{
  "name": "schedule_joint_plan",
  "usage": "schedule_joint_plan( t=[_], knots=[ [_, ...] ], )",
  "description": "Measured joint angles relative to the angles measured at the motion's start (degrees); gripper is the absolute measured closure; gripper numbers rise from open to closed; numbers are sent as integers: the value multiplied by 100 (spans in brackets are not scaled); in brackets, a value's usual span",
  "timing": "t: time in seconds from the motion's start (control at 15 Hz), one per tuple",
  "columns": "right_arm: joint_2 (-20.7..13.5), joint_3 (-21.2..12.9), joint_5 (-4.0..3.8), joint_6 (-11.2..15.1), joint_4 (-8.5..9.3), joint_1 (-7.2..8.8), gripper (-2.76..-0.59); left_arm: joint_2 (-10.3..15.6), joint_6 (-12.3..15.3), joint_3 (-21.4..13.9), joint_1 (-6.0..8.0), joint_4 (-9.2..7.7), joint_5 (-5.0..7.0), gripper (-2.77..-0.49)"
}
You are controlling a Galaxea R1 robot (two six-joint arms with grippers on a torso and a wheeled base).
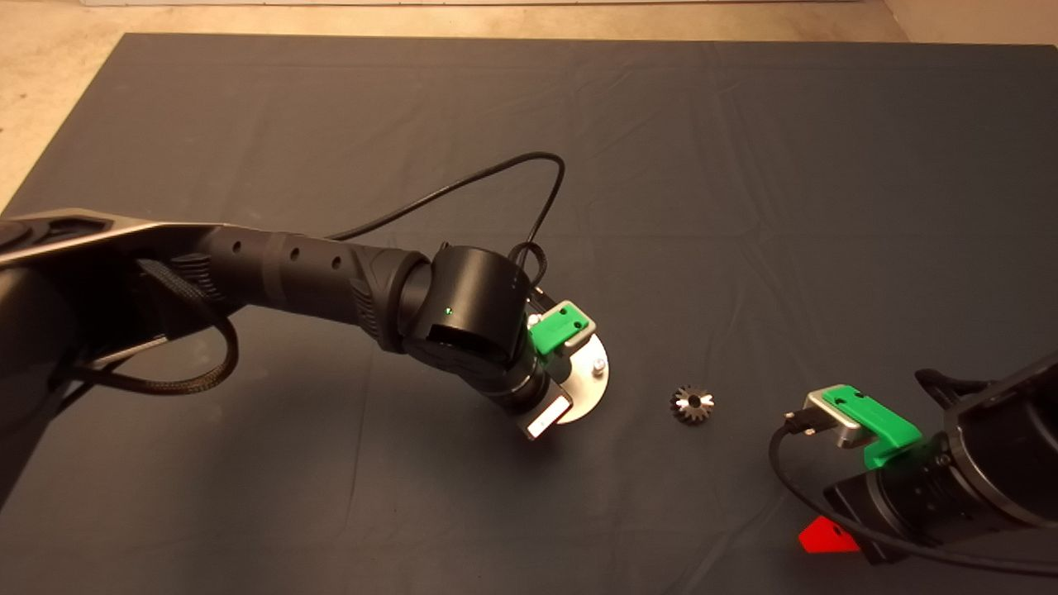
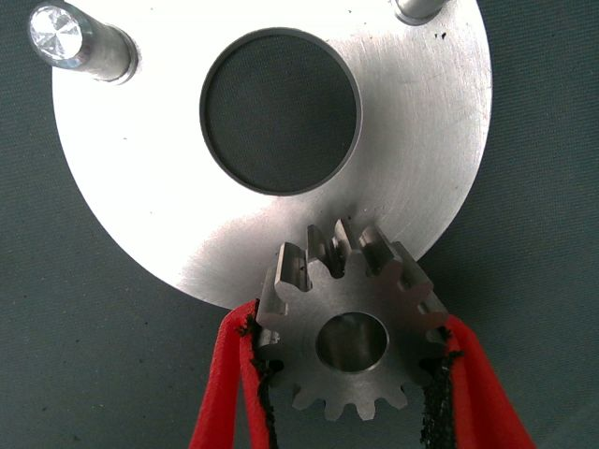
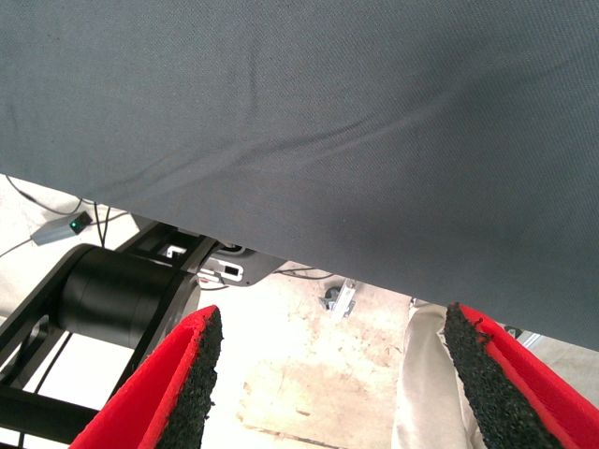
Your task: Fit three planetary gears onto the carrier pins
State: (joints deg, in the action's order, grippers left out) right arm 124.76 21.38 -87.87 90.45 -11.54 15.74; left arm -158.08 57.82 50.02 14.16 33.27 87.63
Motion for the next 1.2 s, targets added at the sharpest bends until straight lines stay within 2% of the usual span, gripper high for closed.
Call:
schedule_joint_plan(
  t=[0.13, 0.33, 0.47, 1.2],
  knots=[
    [0, 1, 0, 0, -2, 0, -175, 4, -2, 0, 0, 0, -2, -59],
    [2, 2, 0, 0, -2, 0, -175, 79, -5, -2, 0, 0, -82, -59],
    [2, 0, 0, 0, -2, 0, -175, 109, -22, -2, 0, 5, -94, -59],
    [2, 1, 0, 0, -2, -1, -175, 176, -46, -52, 0, 38, -56, -59]
  ],
)
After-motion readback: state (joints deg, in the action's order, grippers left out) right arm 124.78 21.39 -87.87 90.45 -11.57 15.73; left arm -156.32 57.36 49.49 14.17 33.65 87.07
